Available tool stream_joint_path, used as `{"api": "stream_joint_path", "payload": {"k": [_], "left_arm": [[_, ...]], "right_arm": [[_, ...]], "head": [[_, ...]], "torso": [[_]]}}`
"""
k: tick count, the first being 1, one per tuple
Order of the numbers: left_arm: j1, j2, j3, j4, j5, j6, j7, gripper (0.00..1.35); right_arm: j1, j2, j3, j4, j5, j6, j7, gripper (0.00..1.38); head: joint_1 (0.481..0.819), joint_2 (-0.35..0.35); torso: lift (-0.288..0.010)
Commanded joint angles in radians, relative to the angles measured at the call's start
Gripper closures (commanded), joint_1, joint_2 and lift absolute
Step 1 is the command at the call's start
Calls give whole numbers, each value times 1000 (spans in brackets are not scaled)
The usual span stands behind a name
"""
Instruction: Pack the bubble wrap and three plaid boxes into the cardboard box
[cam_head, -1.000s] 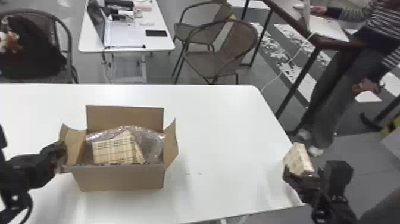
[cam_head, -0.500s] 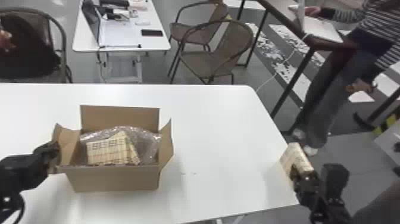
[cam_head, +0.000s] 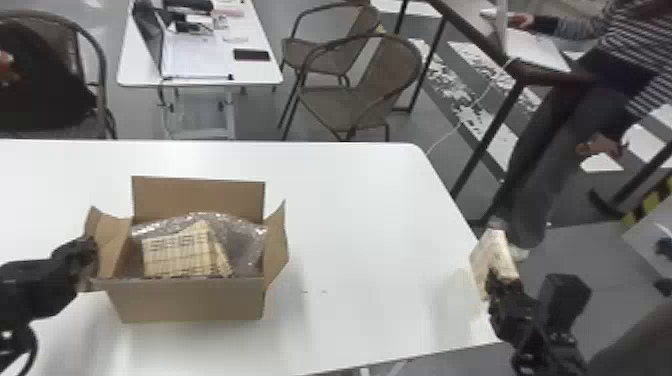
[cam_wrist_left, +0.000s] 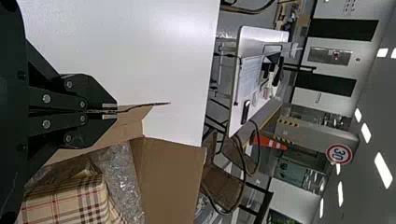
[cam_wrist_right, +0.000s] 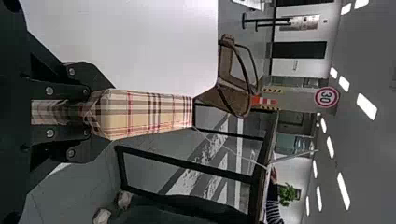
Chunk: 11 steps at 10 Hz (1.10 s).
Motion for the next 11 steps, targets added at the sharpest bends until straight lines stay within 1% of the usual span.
{"api": "stream_joint_path", "payload": {"k": [1, 2, 3, 4, 5, 6, 7, 8, 9, 10, 11], "left_arm": [[0, -4, 1, 0, -3, 0, 0, 1216], [0, -4, 1, 0, -6, 0, 0, 1216], [-2, -4, -1, 1, -7, 0, 2, 1216], [-5, -4, -2, 1, -9, 0, 0, 1216], [-6, -4, -4, 3, -10, 0, 0, 1216], [-9, -4, -8, 6, -13, 0, 2, 1216], [-14, -4, -11, 9, -15, 0, 2, 1216], [-15, -4, -14, 11, -18, 2, 3, 1216], [-18, -4, -19, 12, -19, 2, 3, 1216], [-23, -4, -24, 17, -22, 2, 5, 1216], [-28, -4, -28, 20, -27, 2, 5, 1216]], "right_arm": [[6, -2, 65, -96, -94, 12, 17, 1007], [-19, -19, 121, -166, -145, 60, 45, 1007], [-65, -51, 180, -225, -223, 119, 74, 1007], [-117, -88, 236, -281, -275, 176, 83, 1007], [-175, -114, 277, -314, -344, 231, 88, 1009], [-239, -127, 315, -317, -422, 288, 91, 1007], [-301, -127, 354, -315, -461, 351, 105, 1007], [-368, -127, 394, -298, -487, 420, 125, 1007], [-437, -127, 444, -243, -562, 491, 146, 1007], [-503, -127, 501, -186, -622, 540, 189, 1007], [-542, -127, 550, -179, -635, 570, 192, 1007]], "head": [[695, -224], [695, -183], [695, -155], [695, -97], [695, -44], [695, 0], [695, 37], [695, 56], [695, 88], [695, 123], [695, 167]], "torso": [[-92], [-92], [-92], [-92], [-92], [-92], [-92], [-92], [-92], [-92], [-92]]}}
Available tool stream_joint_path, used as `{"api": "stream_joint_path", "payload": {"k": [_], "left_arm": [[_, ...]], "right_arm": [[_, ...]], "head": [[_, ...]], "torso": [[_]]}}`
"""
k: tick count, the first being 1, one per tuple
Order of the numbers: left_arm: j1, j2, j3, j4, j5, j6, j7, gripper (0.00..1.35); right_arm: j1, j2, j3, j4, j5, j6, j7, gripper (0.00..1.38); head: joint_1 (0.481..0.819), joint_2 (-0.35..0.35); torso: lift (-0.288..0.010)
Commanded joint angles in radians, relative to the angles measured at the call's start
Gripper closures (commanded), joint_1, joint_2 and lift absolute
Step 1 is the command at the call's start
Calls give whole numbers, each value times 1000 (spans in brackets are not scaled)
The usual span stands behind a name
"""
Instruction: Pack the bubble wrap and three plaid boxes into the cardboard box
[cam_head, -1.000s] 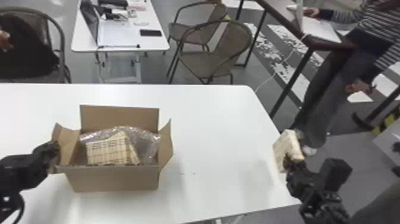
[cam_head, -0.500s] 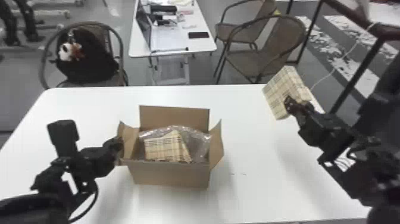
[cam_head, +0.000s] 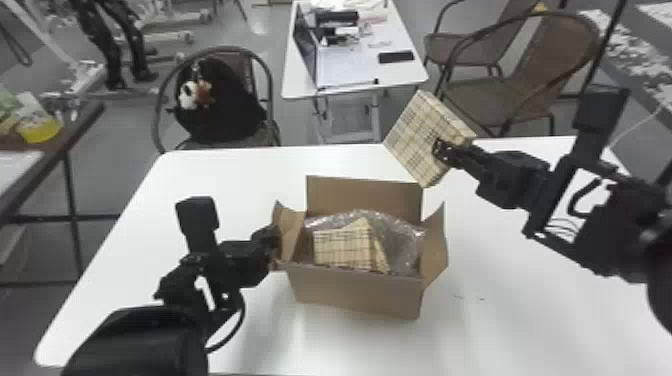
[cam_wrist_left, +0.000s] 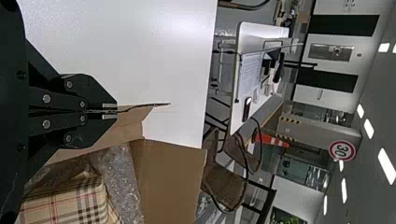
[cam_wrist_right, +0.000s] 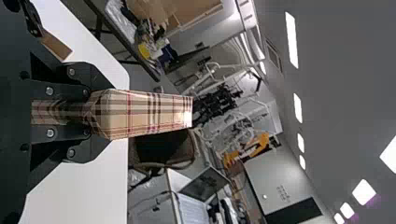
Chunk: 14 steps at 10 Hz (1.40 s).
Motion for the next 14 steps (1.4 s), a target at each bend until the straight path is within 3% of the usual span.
{"api": "stream_joint_path", "payload": {"k": [1, 3, 4, 6, 9, 10, 11, 12, 14], "left_arm": [[-5, -4, -9, 3, -10, 1, 1, 1216], [-5, -4, -14, 3, -17, 3, 11, 1216], [-4, -4, -11, 3, -18, 3, 11, 1216], [-5, -4, -14, 3, -20, 3, 11, 1216], [-7, -4, -16, 5, -20, 3, 11, 1216], [-7, -4, -14, 5, -20, 3, 11, 1216], [-5, -4, -12, 5, -18, 1, 11, 1216], [-4, -4, -12, 3, -18, 1, 11, 1216], [-4, -4, -12, 3, -18, 1, 11, 1216]], "right_arm": [[-52, -5, 61, 13, -27, 39, -3, 1007], [-57, -9, 75, 21, -131, 139, -78, 1007], [-57, -11, 74, 22, -199, 207, -161, 1007], [-90, 12, 64, 99, -263, 314, -155, 1007], [-95, 17, 72, 186, -357, 335, -144, 1006], [-87, 17, 64, 197, -370, 332, -144, 768], [-64, 23, 43, 159, -334, 309, -144, 352], [-54, 28, 2, 91, -249, 311, -144, 81], [-55, 5, -58, -32, -77, 329, -120, 140]], "head": [[695, 201], [695, 227], [695, 236], [695, 251], [695, 271], [695, 275], [695, 275], [695, 270], [695, 241]], "torso": [[-92], [-92], [-92], [-92], [-92], [-92], [-92], [-92], [-92]]}}
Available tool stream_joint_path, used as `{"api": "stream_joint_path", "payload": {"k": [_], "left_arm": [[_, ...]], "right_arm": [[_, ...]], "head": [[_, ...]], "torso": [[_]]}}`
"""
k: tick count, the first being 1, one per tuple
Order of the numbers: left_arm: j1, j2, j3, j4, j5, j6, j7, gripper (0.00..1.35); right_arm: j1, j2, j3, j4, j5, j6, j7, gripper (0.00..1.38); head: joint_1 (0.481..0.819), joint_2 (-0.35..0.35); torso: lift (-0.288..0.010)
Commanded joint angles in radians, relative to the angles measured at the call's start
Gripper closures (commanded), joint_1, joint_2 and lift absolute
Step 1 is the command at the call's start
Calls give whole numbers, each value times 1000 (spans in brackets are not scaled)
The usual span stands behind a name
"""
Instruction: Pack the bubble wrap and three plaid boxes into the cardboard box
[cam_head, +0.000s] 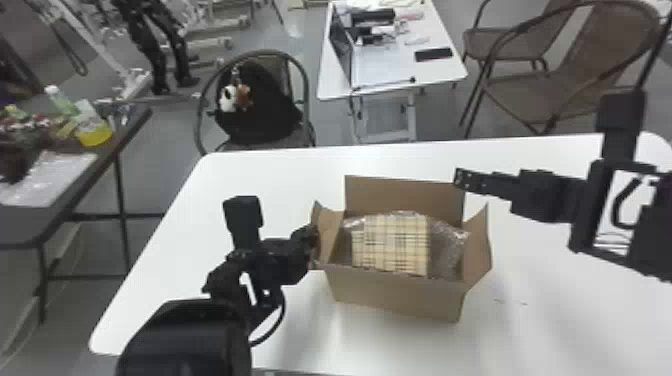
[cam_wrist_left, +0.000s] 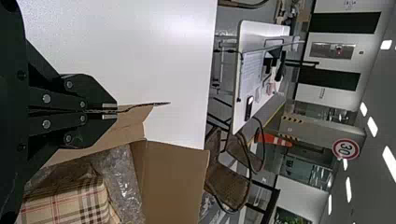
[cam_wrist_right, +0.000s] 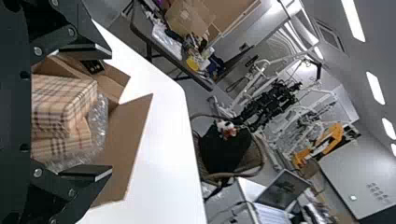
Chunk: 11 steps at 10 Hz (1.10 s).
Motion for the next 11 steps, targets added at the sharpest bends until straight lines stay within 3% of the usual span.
{"api": "stream_joint_path", "payload": {"k": [1, 2, 3, 4, 5, 7, 9, 11], "left_arm": [[0, -4, -1, 0, 0, 0, 0, 1216], [-2, -4, 1, 0, 0, 0, 0, 1216], [1, -4, 7, 0, 2, -2, 0, 1216], [5, -4, 9, -2, 5, -5, 0, 1216], [6, -4, 13, -2, 9, -8, 0, 1216], [14, -4, 23, -2, 18, -15, 0, 1216], [18, -4, 30, -2, 23, -18, 0, 1216], [14, -4, 33, -3, 28, -18, 2, 1216]], "right_arm": [[19, -29, -45, -93, 185, -31, 32, 156], [83, -38, -78, -156, 404, -177, 101, 156], [175, -27, -124, -191, 570, -332, 109, 156], [241, -1, -193, -170, 628, -410, 135, 156], [313, 11, -238, -122, 653, -552, 152, 156], [479, 60, -255, -75, 673, -798, -40, 156], [554, 111, -302, -18, 740, -884, -65, 156], [590, 102, -309, 57, 763, -913, -65, 156]], "head": [[695, 216], [695, 184], [695, 167], [695, 114], [695, 68], [695, -7], [695, -47], [695, -78]], "torso": [[-92], [-92], [-92], [-92], [-92], [-92], [-92], [-92]]}}
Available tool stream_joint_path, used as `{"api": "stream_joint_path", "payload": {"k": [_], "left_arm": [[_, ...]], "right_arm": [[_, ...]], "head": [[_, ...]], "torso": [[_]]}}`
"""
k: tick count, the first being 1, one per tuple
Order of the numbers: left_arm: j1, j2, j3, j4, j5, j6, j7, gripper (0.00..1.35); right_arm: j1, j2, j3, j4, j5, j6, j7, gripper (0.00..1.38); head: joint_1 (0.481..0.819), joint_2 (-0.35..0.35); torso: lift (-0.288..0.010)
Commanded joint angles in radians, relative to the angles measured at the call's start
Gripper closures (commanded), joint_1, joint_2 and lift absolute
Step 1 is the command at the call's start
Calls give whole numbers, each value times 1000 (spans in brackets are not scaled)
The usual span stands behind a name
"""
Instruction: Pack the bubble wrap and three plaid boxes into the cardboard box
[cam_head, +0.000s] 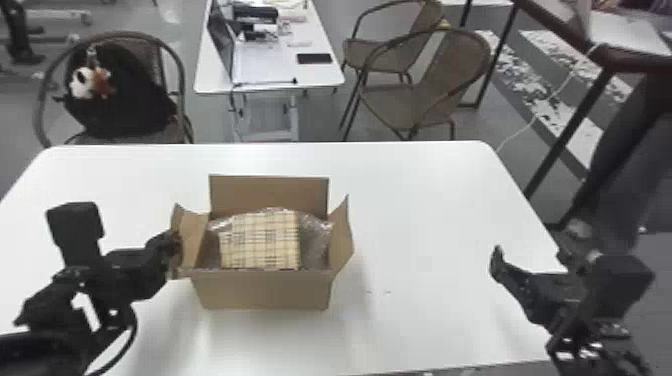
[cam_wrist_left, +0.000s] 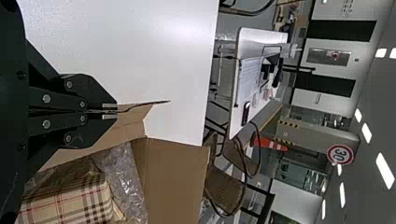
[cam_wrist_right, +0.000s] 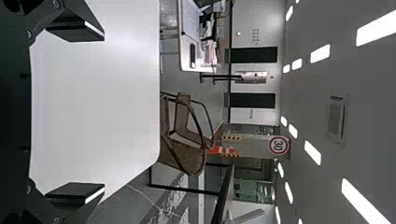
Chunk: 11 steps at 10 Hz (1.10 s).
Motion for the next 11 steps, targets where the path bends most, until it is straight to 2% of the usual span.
{"api": "stream_joint_path", "payload": {"k": [1, 3, 5, 6, 7, 9, 10, 11], "left_arm": [[-6, -4, 11, -2, 23, -6, 24, 1216], [-7, -4, 26, -2, 101, -51, 138, 1216], [-19, -4, 55, -16, 106, -43, 201, 1216], [-9, -4, 80, -17, 110, -80, 253, 1216], [11, -4, 106, -17, 120, -141, 330, 1216], [48, -4, 169, -16, 149, -238, 455, 1216], [74, -4, 177, -6, 187, -301, 532, 1216], [99, -4, 170, 23, 227, -413, 601, 1216]], "right_arm": [[12, -3, -2, 44, 5, -9, -14, 156], [8, -3, -7, 67, 6, -10, -16, 156], [8, -6, -7, 66, 12, 10, -16, 156], [8, -6, -7, 63, 11, 17, -16, 156], [8, -8, -7, 60, 11, 23, -16, 156], [8, -9, -7, 56, 15, 28, -16, 156], [8, -9, -7, 60, 18, 28, -18, 156], [11, -9, -7, 61, 18, 28, -19, 156]], "head": [[695, -86], [695, -83], [695, -59], [695, -43], [695, -32], [695, 48], [695, 90], [695, 110]], "torso": [[-92], [-92], [-92], [-92], [-92], [-92], [-92], [-92]]}}
